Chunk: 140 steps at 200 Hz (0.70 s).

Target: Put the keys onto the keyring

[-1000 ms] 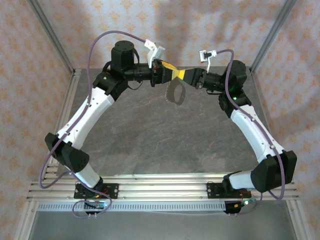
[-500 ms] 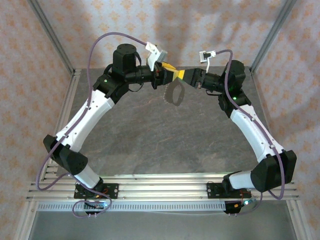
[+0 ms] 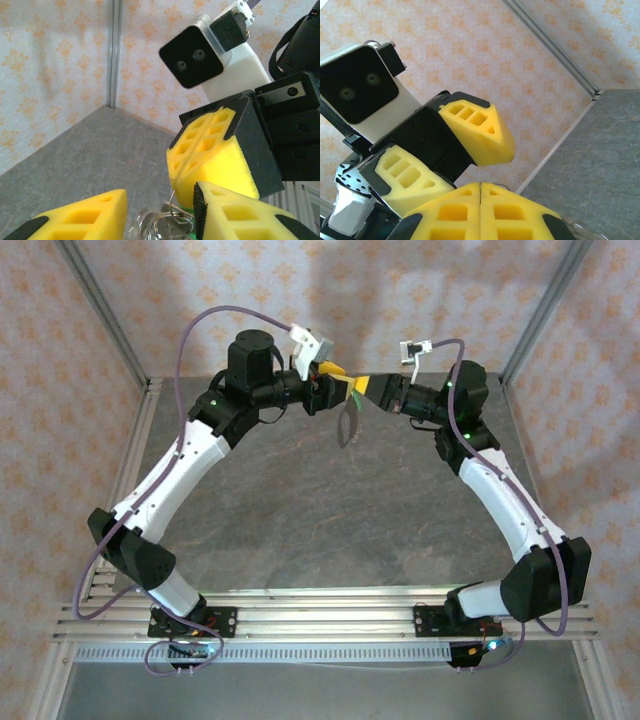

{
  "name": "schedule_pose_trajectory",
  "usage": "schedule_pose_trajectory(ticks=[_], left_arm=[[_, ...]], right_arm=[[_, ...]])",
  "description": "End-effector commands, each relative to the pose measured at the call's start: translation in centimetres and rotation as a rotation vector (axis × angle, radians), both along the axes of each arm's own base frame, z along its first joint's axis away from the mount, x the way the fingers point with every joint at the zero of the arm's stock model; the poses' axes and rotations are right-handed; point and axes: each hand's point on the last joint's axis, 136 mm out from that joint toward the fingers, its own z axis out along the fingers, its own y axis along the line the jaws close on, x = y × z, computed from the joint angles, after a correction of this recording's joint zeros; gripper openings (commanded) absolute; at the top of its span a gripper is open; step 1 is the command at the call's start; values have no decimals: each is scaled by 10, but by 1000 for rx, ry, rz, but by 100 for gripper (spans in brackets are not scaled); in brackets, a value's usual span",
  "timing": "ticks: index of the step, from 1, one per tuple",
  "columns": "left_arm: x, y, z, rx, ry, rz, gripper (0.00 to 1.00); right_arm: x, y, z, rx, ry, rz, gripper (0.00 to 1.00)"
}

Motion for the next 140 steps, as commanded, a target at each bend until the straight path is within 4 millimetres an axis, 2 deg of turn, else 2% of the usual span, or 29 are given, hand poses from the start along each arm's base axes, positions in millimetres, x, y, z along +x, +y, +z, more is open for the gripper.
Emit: schedule_pose_trajectory(ticks=[1, 33, 87, 122, 140], left_arm=[[9, 7, -6, -2, 7, 60, 43], [12, 16, 0, -48, 14, 82, 46], [17, 46, 22, -217, 29, 147, 53], [12, 47, 18, -247, 98, 139, 53], [9, 43, 10, -251, 137, 123, 54]], right_arm=[[-7, -2, 20, 24, -109, -7, 0], [4, -6, 6, 18, -82, -44, 0], [19, -14, -18, 17, -34, -89, 0], [28, -16, -27, 9, -2, -121, 0], [29, -17, -32, 6, 10, -130, 0]])
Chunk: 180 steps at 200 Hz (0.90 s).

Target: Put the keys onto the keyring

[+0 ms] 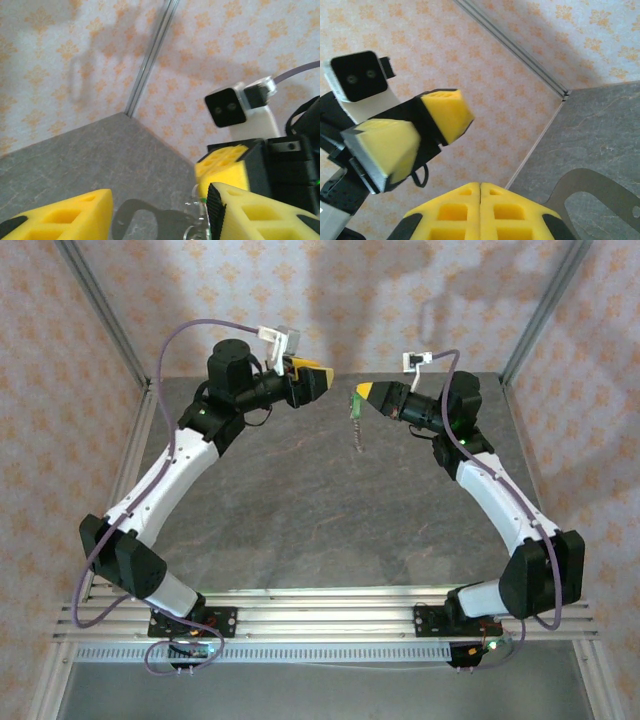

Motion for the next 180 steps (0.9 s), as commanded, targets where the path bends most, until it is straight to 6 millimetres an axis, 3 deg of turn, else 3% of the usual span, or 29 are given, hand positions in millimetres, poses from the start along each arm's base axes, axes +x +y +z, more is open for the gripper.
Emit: schedule_pose_trajectory(ticks=[1, 39, 79, 125, 159, 180], left_arm=[[-14, -1, 16, -67, -1, -24, 54], [-23, -13, -18, -36, 60, -36, 54], [-19, -17, -49, -94, 150, 2, 54], [-17, 1, -66, -224, 204, 144, 55], [-37, 13, -65, -237, 192, 176, 55], [-55, 9, -59, -230, 186, 140, 56]], right_arm=[[3, -4, 8, 14, -51, -28, 0], [2, -3, 4, 18, -41, -23, 0], [1, -3, 1, 12, -44, -12, 0], [4, -4, 8, 38, -46, -33, 0], [8, -6, 8, 39, -35, -62, 0], [9, -7, 7, 38, -30, -72, 0]])
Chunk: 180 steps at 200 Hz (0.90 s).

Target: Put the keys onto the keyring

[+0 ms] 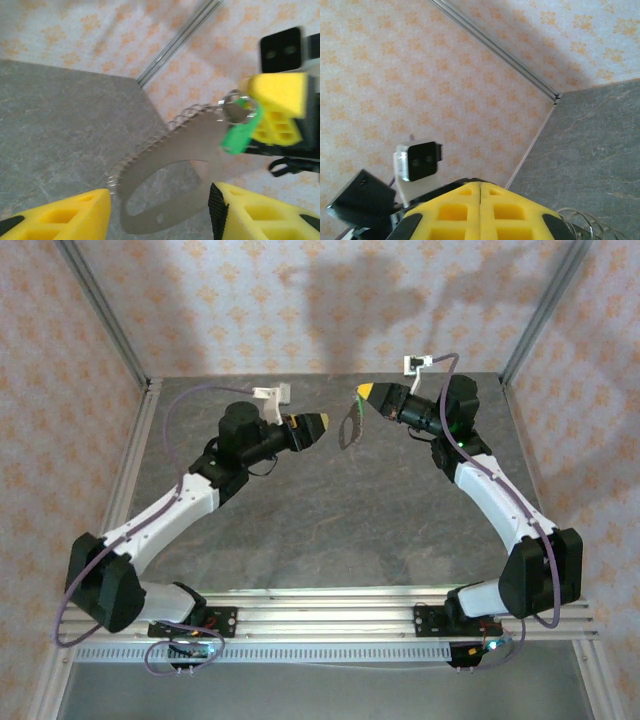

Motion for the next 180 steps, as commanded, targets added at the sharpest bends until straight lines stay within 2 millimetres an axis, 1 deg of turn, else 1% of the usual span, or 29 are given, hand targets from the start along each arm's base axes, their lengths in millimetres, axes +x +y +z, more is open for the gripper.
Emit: schedule_pose_trajectory(ticks=[1, 17, 43, 60, 74, 91, 118, 146, 165, 180], left_arm=[[-17, 3, 37, -61, -94, 6, 56], [-32, -7, 40, -59, -99, -49, 56], [-52, -29, 36, -67, -87, -131, 56], [-62, -45, 33, -79, -90, -177, 57], [-64, -56, 29, -81, -86, -196, 57], [-58, -66, 22, -77, -72, -195, 57], [-39, -73, 11, -66, -54, -154, 57], [-20, -79, 10, -43, -70, -114, 57], [-7, -74, 11, -27, -87, -76, 57], [4, -64, 13, -30, -93, -46, 57]], right_arm=[[1, -4, 16, 22, -60, -28, 0], [2, -5, 14, 21, -55, -39, 0], [4, -6, 13, 19, -51, -47, 0], [5, -6, 12, 19, -47, -53, 0], [7, -7, 11, 17, -43, -61, 0], [7, -6, 11, 17, -39, -56, 0], [3, -5, 11, 9, -39, -42, 0], [0, -6, 12, 1, -40, -37, 0], [-1, -6, 12, -2, -42, -40, 0], [-2, -6, 12, -2, -41, -41, 0]])
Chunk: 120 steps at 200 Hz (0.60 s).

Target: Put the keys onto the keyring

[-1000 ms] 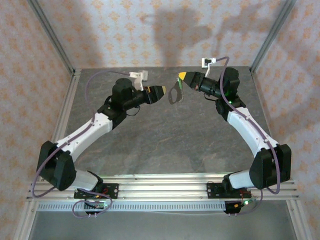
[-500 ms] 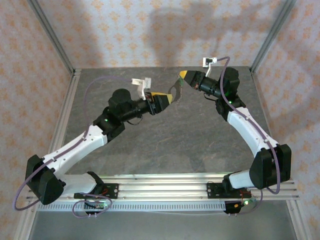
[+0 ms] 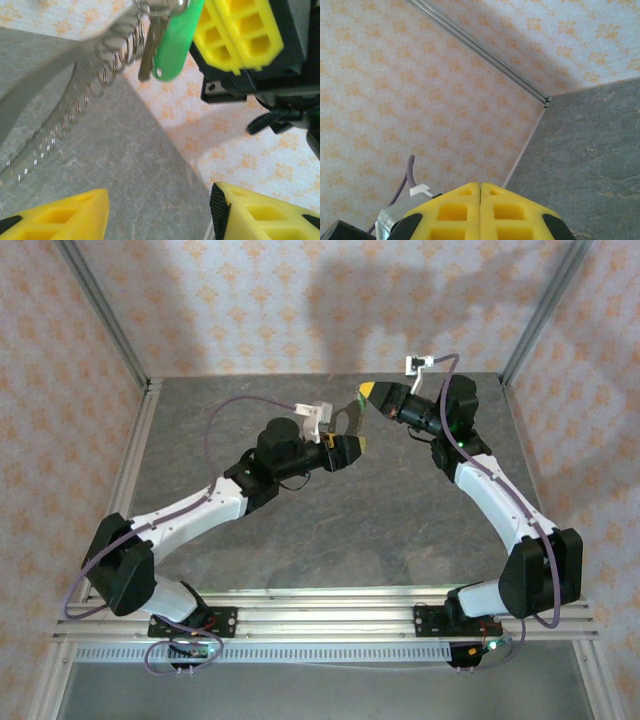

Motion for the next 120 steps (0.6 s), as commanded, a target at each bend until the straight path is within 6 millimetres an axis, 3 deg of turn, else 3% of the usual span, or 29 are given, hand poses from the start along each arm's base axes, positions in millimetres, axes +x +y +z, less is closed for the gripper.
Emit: schedule_pose_trajectory(ticks=[1, 50, 79, 120], left_arm=[[22, 15, 40, -52, -112, 79, 57], [40, 48, 51, -67, -126, 130, 57], [35, 53, 56, -63, -143, 119, 58], [23, 55, 45, -7, -146, 93, 58]], right_arm=[[-9, -3, 18, 5, -69, 4, 0], [-8, -4, 20, 5, -73, -7, 0], [-7, -5, 22, 11, -70, -16, 0], [-8, -3, 32, 27, -76, -6, 0]])
